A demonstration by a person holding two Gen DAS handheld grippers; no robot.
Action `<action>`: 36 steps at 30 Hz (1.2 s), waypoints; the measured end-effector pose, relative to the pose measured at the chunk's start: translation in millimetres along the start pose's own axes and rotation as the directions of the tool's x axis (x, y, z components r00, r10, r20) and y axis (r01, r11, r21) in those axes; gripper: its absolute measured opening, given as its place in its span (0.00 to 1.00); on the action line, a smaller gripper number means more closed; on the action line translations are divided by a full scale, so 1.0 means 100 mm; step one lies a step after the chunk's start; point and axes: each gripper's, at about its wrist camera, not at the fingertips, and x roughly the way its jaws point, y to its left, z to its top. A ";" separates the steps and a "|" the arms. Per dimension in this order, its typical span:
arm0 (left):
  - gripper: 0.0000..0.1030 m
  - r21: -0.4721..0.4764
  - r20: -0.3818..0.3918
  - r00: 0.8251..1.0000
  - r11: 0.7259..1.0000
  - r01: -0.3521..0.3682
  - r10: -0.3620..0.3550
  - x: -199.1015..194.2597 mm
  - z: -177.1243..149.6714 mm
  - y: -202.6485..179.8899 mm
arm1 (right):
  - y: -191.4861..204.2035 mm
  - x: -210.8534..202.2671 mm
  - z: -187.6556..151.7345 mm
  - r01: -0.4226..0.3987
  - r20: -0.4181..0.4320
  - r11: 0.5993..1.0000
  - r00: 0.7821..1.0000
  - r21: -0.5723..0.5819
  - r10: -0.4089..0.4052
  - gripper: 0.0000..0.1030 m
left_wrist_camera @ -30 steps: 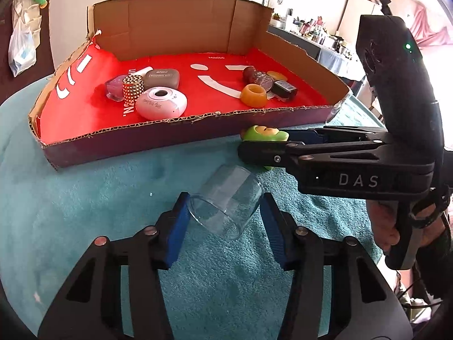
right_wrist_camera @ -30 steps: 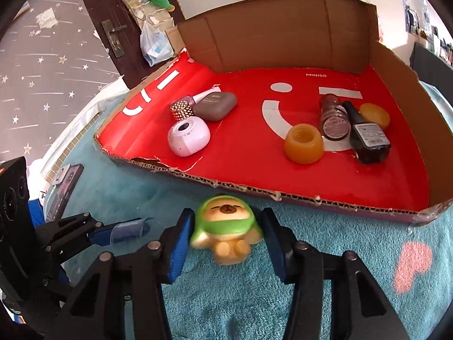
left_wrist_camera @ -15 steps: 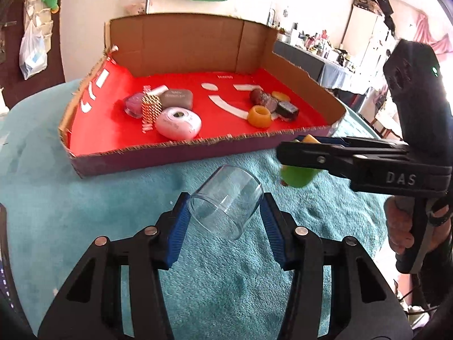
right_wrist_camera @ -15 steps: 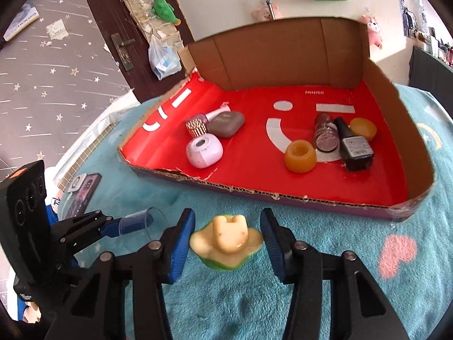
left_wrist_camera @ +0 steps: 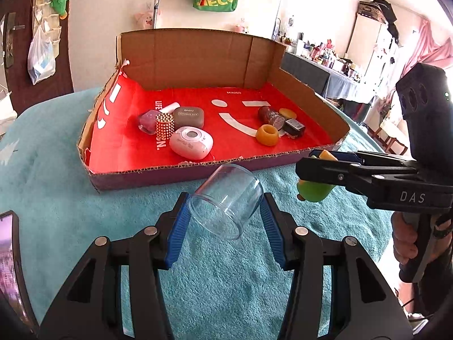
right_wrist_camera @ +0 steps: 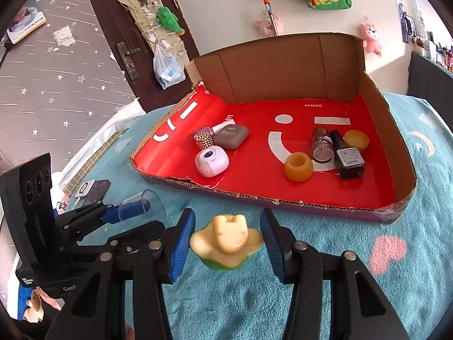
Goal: Organize rigid objects
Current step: 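Carry the clear cup into the box with the left tool while the right tool carries the green toy in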
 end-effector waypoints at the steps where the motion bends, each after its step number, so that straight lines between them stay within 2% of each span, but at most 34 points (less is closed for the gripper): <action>1: 0.47 0.002 0.002 1.000 1.000 -0.001 0.001 0.00 0.01 0.00 | 0.00 0.00 0.01 0.000 0.001 1.000 1.000 -0.001 0.000 0.49; 15: 0.47 0.045 0.039 0.999 0.999 -0.014 0.012 0.09 0.29 -0.02 | -0.02 -0.02 0.18 0.009 0.036 1.000 0.999 -0.015 -0.008 0.49; 25: 0.47 -0.001 0.001 0.999 0.999 0.040 -0.040 0.34 0.49 0.15 | -0.14 0.09 0.35 0.027 0.041 1.000 0.999 -0.006 -0.027 0.49; 36: 0.47 -0.007 -0.030 0.999 1.000 0.019 -0.019 0.59 0.57 0.24 | -0.18 0.25 0.49 0.038 0.035 0.999 0.999 -0.016 -0.038 0.49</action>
